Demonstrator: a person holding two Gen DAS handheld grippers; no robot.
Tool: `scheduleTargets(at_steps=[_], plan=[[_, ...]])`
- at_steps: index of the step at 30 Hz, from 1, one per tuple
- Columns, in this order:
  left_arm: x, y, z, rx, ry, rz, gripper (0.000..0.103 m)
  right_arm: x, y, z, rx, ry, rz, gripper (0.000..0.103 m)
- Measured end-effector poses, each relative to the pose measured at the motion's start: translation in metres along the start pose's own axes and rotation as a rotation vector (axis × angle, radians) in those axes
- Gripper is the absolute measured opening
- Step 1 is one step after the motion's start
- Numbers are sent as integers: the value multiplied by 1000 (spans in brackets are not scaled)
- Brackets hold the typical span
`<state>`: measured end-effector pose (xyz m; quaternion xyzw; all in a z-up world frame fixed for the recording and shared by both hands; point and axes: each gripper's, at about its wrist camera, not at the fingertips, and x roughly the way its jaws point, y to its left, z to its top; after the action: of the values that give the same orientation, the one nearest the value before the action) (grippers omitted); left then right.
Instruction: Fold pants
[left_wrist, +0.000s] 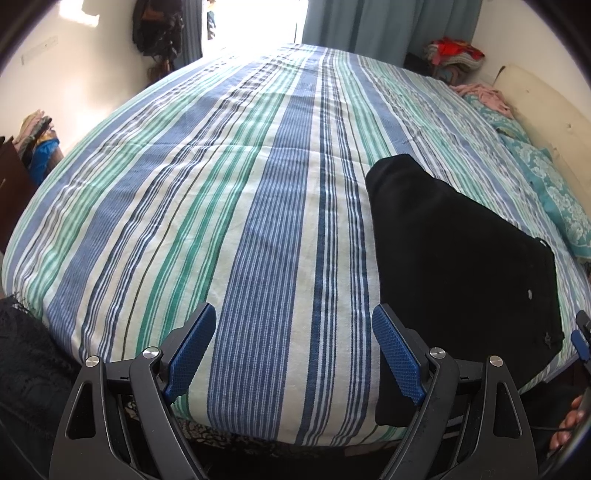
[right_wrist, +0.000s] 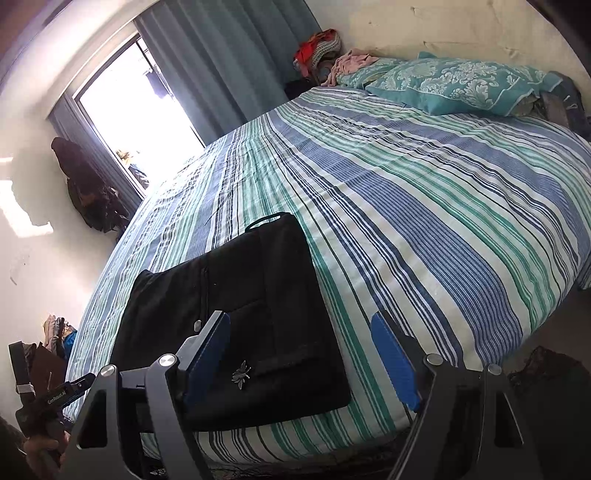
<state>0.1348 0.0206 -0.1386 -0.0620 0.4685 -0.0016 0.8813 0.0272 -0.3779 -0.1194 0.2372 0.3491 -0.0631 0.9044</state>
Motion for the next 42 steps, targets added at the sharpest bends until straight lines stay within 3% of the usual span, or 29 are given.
scheduleTargets(at_steps=[42], plan=[[3,2,0,-1,8,-2,88,-1,-5,-2,31,2,5,79]])
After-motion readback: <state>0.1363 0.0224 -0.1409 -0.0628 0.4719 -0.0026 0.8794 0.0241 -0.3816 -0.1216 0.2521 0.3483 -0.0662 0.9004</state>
